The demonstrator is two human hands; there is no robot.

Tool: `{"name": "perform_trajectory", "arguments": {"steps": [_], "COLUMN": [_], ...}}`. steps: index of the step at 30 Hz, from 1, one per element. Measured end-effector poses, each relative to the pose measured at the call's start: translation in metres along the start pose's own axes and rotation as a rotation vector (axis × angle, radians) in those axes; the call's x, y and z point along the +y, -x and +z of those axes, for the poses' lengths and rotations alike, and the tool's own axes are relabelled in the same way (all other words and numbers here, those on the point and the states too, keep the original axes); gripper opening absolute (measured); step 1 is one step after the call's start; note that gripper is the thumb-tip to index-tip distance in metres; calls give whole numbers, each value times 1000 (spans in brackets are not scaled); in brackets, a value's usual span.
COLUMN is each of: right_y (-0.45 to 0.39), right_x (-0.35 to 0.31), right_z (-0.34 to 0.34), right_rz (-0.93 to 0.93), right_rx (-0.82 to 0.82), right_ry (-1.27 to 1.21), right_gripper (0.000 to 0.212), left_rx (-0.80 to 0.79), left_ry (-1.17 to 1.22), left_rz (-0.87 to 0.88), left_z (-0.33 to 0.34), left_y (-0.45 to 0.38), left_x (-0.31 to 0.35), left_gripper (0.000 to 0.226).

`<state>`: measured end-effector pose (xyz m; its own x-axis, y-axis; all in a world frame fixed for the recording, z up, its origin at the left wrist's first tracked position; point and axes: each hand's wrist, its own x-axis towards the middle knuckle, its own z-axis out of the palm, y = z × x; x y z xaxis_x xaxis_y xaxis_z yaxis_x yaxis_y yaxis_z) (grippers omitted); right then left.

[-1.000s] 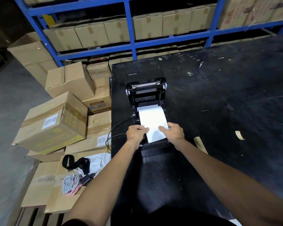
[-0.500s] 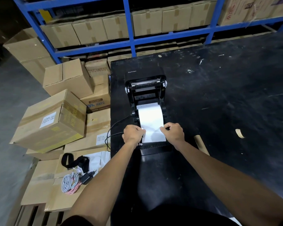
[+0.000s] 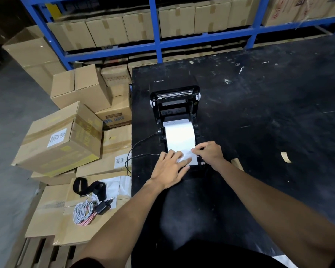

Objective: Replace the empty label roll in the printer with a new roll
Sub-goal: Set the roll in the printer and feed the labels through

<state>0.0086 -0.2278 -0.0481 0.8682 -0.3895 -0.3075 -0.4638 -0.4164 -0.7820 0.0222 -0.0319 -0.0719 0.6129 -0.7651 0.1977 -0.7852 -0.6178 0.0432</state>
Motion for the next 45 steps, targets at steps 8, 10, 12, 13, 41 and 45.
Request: {"name": "perform_trajectory", "arguments": {"steps": [8,10,12,13,41,45], "right_y": [-6,-7,-7,-8,33,38], "right_x": [-1,-2,-2,-3,38,35], "right_z": [-1,0,1,2,-7,-3], "right_rz": [-25,-25,-29,-29,-561,-582], "right_rx": [-37,-39,-41,-41,32,75], "right_ry": [58,64,74,79,449,544], "right_gripper": [13,14,14,13,21,23], "left_rx": [125,147,148,142,-70,5], "left_ry": [36,51,57,54,380,409], "left_rz": [36,31,32,34,-127,-168], "left_z": [2,2,1,1,-8,-13], "left_y": [-6,-8,-9,-9,-3,1], "left_x": [-8,-9,-12,-14,3,-2], "left_gripper": [32,32,32,32,38,29]}}
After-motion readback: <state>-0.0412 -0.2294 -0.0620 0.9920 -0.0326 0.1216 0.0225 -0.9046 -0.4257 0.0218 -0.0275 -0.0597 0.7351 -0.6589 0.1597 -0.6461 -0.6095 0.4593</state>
